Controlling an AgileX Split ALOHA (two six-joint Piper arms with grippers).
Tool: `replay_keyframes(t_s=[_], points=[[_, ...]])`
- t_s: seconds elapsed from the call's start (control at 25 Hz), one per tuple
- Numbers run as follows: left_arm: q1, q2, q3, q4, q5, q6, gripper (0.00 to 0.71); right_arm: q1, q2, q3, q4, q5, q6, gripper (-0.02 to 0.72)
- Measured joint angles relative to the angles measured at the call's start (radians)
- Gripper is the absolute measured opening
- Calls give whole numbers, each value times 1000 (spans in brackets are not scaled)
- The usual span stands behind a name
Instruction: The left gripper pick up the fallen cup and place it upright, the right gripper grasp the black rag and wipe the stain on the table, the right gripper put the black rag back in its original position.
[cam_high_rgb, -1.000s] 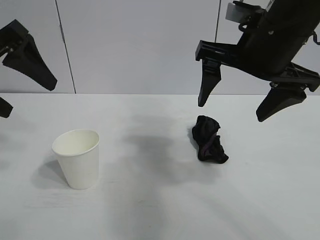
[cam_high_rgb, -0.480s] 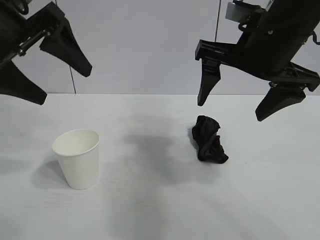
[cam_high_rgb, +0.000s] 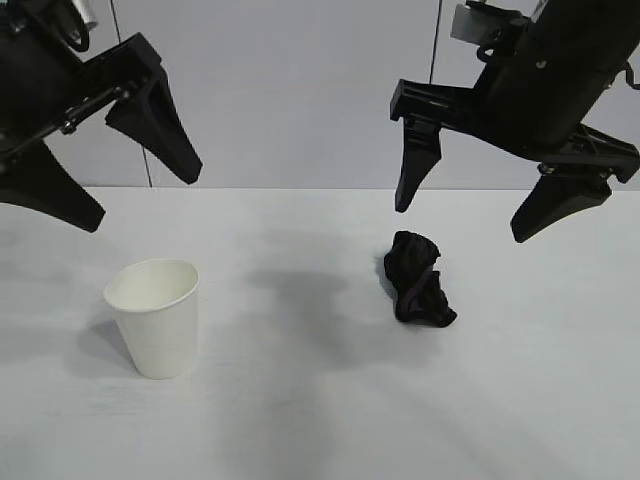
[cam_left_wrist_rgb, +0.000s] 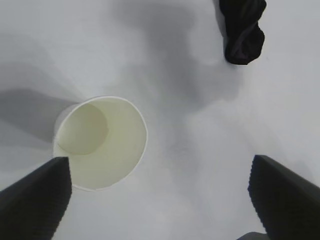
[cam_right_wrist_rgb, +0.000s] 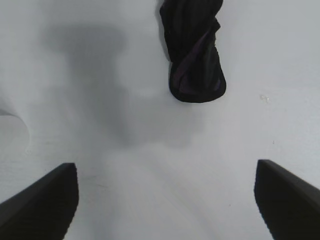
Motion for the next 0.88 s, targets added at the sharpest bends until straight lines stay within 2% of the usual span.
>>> replay_keyframes(t_s=[0.88], points=[[0, 0, -2, 20, -8, 81, 693, 0, 0, 1, 0, 1, 0, 662]])
